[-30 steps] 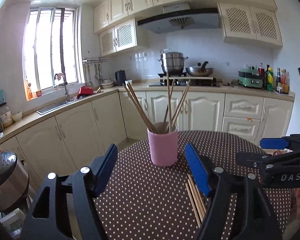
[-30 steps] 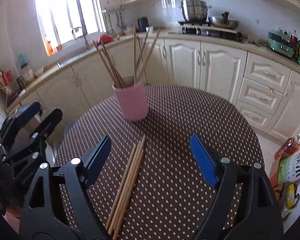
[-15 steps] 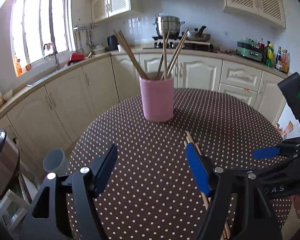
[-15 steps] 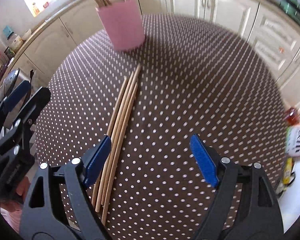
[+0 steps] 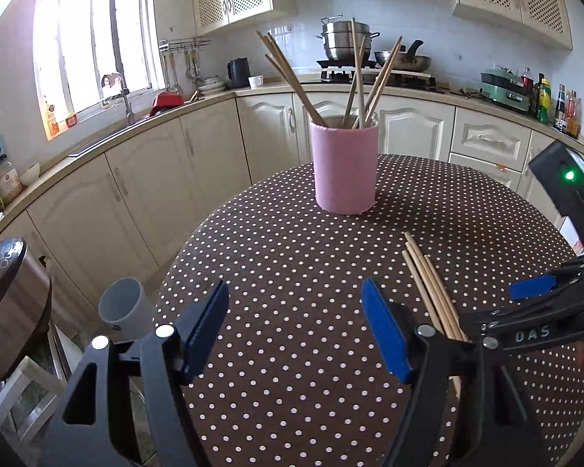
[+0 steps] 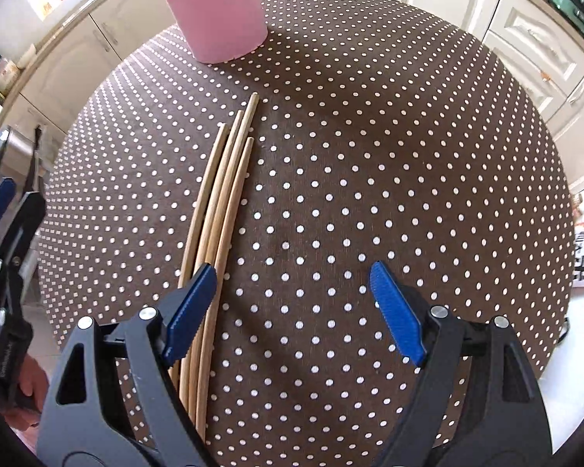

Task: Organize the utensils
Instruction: 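Move both open grippers away from the cup back over the chopstick pile, then close the right gripper on one chopstick while the left gripper closes on another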

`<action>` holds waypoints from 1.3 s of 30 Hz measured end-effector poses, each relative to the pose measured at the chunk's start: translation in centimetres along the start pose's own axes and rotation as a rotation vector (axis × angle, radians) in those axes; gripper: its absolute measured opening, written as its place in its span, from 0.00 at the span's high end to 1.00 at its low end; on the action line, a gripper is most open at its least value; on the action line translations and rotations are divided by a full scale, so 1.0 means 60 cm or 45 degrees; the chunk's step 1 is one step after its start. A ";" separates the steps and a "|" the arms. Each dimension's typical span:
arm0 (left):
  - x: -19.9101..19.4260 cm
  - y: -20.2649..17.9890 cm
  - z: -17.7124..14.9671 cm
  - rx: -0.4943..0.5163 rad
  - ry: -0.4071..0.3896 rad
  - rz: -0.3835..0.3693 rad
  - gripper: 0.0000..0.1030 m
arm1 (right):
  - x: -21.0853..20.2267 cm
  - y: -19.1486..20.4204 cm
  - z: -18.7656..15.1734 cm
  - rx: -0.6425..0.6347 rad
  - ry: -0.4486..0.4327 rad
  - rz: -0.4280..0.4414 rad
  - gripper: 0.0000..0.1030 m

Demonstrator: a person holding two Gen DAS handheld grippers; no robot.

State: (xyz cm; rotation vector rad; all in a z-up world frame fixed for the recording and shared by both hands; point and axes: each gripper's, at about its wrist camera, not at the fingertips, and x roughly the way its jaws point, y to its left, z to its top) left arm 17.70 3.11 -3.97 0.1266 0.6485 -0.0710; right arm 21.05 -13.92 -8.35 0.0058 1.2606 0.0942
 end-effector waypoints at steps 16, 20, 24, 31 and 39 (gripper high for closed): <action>0.036 -0.010 -0.013 -0.068 0.168 -0.086 0.32 | 0.023 0.086 0.045 -0.159 -0.002 -0.044 0.88; 0.052 -0.017 -0.008 -0.141 0.257 -0.216 0.32 | 0.023 0.058 0.049 -0.147 -0.033 0.078 0.94; 0.074 -0.036 0.001 -0.183 0.371 -0.294 0.32 | 0.027 0.018 0.055 -0.081 -0.027 0.240 0.94; 0.095 -0.072 0.015 -0.170 0.446 -0.341 0.32 | 0.031 -0.020 0.060 -0.058 -0.034 0.324 0.94; 0.147 -0.090 0.027 -0.169 0.619 -0.245 0.32 | 0.023 -0.036 0.044 -0.031 -0.018 0.359 0.94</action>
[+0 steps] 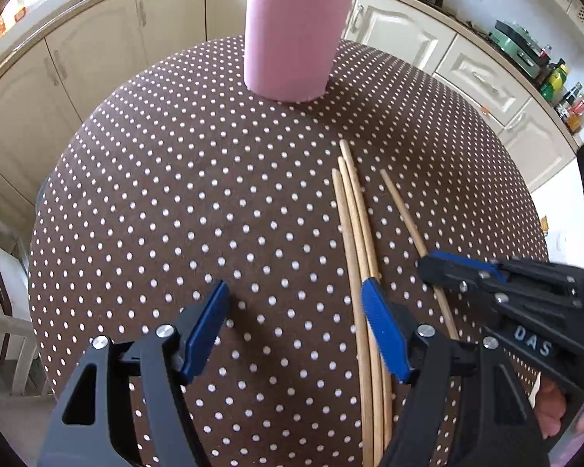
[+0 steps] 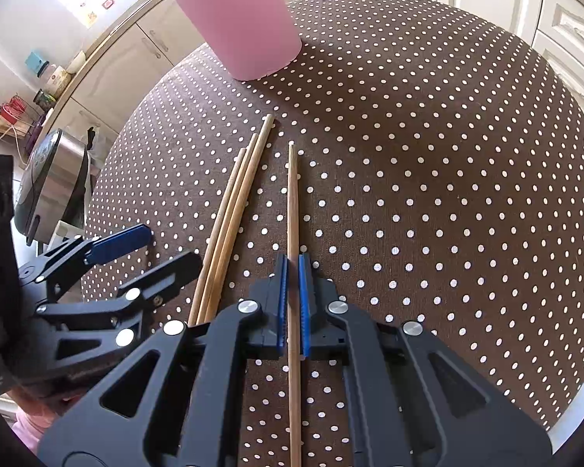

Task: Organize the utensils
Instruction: 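Close the right gripper on one chopstick while the left gripper closes on another, then lift both chopsticks upright with both grippers and carry them over the pink cup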

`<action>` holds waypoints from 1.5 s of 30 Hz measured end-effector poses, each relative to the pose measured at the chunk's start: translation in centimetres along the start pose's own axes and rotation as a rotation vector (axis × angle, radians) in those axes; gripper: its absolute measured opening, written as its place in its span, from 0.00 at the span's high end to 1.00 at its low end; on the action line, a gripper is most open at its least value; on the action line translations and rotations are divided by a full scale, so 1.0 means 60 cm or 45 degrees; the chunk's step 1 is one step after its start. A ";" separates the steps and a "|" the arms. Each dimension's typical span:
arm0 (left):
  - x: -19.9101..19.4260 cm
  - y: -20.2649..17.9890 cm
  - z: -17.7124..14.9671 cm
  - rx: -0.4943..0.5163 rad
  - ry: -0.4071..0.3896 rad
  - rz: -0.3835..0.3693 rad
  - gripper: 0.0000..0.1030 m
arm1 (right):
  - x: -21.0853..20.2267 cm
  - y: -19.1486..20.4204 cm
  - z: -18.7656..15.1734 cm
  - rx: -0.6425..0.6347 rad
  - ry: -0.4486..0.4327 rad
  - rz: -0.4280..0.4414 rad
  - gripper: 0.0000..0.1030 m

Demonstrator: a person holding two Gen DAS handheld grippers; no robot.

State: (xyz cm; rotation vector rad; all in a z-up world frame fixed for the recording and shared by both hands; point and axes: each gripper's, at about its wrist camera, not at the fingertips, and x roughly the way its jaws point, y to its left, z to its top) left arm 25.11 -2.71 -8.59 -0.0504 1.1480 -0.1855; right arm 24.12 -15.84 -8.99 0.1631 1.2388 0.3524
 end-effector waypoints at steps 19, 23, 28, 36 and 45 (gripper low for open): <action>0.066 -0.075 0.074 0.106 0.077 0.208 0.32 | -0.009 -0.018 0.014 0.075 0.029 0.050 0.94; 0.069 -0.106 0.080 0.152 0.027 0.165 0.91 | -0.013 -0.024 0.012 0.078 0.004 0.047 0.94; 0.062 -0.086 0.065 0.078 -0.028 0.082 0.94 | -0.022 -0.019 -0.006 0.101 -0.035 0.024 0.94; 0.020 -0.058 0.044 -0.038 -0.196 -0.007 0.94 | -0.085 -0.020 -0.036 0.117 -0.278 0.040 0.94; -0.090 -0.059 0.037 -0.072 -0.580 -0.057 0.94 | -0.208 -0.003 -0.073 0.052 -0.726 0.109 0.94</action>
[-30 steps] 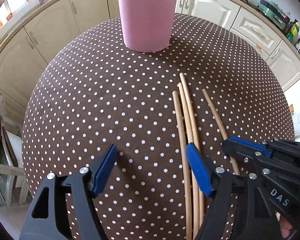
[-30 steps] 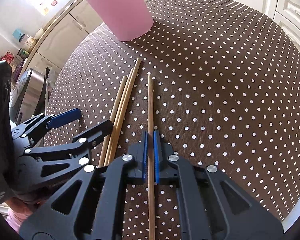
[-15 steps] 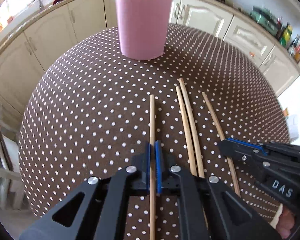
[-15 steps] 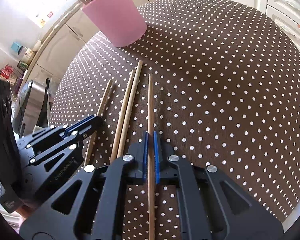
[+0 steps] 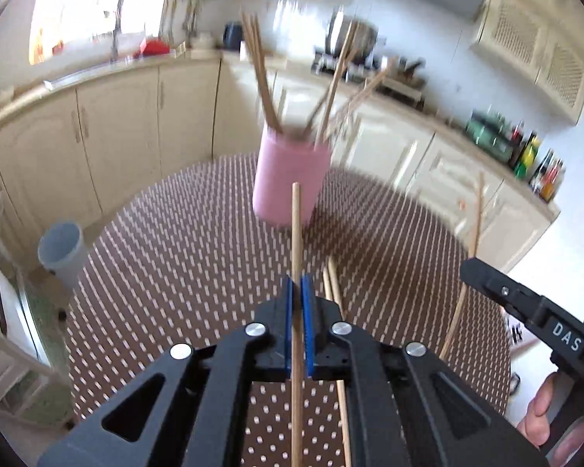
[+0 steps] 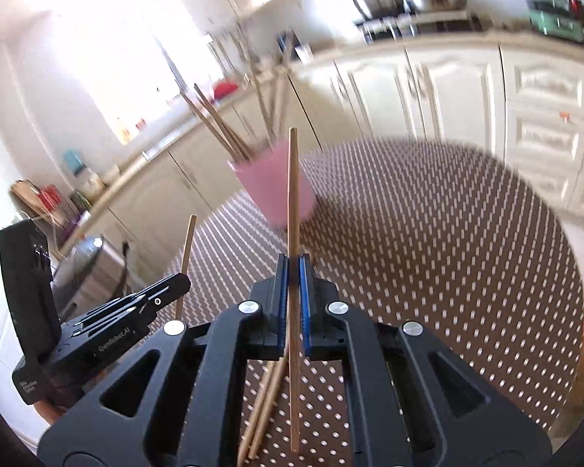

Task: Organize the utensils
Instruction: 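Lift both chopsticks upright with both grippers and carry them over the pink cup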

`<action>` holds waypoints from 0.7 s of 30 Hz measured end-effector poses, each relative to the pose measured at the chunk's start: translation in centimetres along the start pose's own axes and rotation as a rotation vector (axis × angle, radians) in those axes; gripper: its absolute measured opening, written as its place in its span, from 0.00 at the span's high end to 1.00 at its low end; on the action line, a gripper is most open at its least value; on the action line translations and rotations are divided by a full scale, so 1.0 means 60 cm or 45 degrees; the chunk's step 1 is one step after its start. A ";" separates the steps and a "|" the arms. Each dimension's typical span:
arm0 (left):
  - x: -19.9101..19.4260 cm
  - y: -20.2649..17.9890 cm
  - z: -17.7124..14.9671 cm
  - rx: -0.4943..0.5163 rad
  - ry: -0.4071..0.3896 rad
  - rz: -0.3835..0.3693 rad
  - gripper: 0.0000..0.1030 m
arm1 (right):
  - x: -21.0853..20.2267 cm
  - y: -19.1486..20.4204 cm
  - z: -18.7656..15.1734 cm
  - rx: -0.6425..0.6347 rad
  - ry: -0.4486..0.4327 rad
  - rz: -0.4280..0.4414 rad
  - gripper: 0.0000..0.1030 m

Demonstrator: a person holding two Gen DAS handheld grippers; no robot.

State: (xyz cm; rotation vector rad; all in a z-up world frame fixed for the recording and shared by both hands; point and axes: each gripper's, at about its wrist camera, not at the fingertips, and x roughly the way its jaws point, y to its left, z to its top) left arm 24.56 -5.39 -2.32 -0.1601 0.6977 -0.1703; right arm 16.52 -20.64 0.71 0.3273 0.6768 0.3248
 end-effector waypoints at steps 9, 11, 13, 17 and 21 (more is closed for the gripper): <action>-0.116 -0.012 0.042 0.059 -0.466 -0.017 0.94 | -0.081 0.052 0.055 -0.119 -0.339 0.081 0.94; -0.136 -0.017 0.060 0.056 -0.524 -0.040 0.94 | -0.093 0.065 0.067 -0.152 -0.406 0.070 0.94; -0.154 -0.023 0.071 0.058 -0.568 -0.065 0.94 | -0.100 0.074 0.076 -0.184 -0.453 0.072 0.94; -0.165 -0.042 0.085 0.122 -0.657 -0.044 0.94 | -0.104 0.101 0.091 -0.260 -0.516 0.104 0.94; -0.167 -0.074 0.107 0.204 -0.761 0.009 0.94 | -0.099 0.114 0.113 -0.320 -0.597 0.096 0.94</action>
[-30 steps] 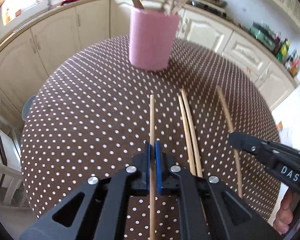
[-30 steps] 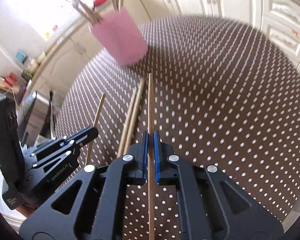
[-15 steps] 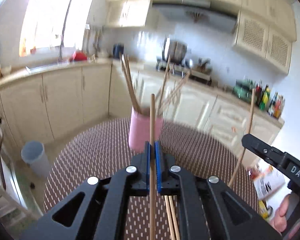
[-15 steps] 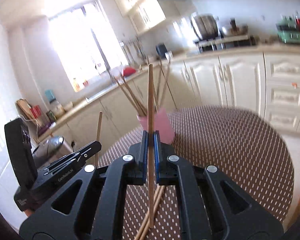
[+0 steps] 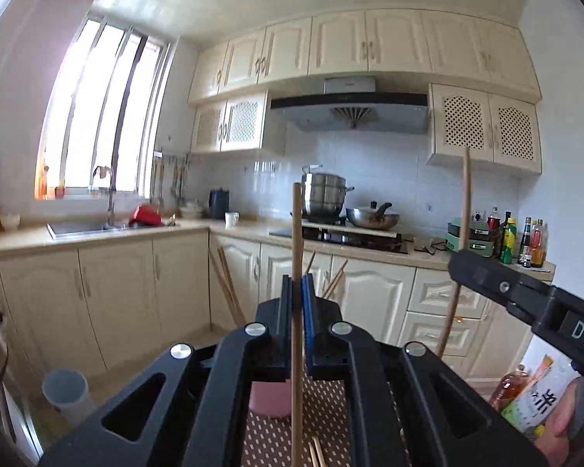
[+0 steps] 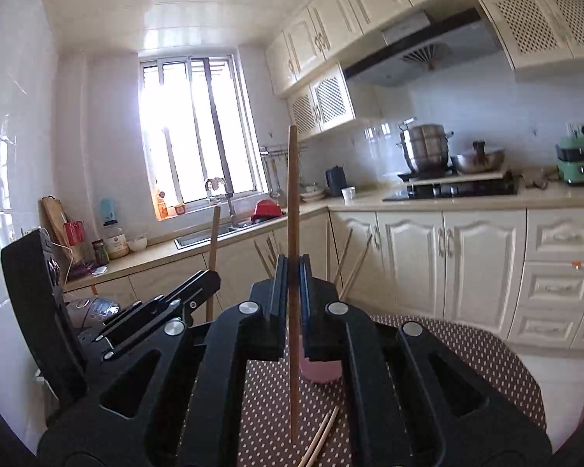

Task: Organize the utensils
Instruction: 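Lift both chopsticks upright with both grippers and carry them over the pink cup, then lower both chopsticks into the pink cup and open both grippers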

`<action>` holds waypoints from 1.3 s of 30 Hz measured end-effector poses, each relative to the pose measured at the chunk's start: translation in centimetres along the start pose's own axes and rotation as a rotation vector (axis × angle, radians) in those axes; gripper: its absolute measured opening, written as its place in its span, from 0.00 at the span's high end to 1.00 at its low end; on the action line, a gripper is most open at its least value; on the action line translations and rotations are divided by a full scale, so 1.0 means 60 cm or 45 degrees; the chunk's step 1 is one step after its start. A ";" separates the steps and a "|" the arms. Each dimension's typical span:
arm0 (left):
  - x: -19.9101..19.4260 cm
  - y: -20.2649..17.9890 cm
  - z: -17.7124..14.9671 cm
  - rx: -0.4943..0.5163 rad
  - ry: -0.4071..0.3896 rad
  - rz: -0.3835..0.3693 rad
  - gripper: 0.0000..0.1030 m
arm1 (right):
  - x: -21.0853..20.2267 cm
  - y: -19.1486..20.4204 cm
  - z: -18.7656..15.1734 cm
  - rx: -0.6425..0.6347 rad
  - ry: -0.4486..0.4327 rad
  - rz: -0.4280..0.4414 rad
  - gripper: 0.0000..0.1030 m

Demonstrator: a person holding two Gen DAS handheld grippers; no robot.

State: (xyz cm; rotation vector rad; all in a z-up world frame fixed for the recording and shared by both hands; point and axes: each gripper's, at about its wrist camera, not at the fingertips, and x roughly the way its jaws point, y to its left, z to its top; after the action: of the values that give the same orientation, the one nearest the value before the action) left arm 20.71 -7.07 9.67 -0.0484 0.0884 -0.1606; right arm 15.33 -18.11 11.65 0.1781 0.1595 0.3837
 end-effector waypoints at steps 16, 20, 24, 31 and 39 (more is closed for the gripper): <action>0.165 0.033 0.067 -0.117 -0.120 0.037 0.94 | 0.154 -0.064 0.044 0.064 -0.136 0.024 0.94; 0.215 0.049 0.068 -0.116 -0.120 0.056 0.94 | 0.200 -0.085 0.037 0.094 -0.104 0.045 0.94; 0.257 0.063 0.056 -0.123 -0.125 0.101 0.94 | 0.246 -0.110 0.022 0.123 -0.081 0.032 0.94; 0.323 0.078 0.025 -0.100 -0.075 0.133 0.94 | 0.299 -0.126 -0.002 0.114 -0.009 0.044 0.94; 0.371 0.106 -0.015 -0.120 -0.030 0.169 0.94 | 0.337 -0.119 -0.040 0.081 0.057 0.064 0.94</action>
State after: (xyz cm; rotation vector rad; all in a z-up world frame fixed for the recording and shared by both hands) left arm 43.50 -4.46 6.57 -0.1377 0.0751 -0.0230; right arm 35.94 -16.51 5.41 0.2364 0.2114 0.4331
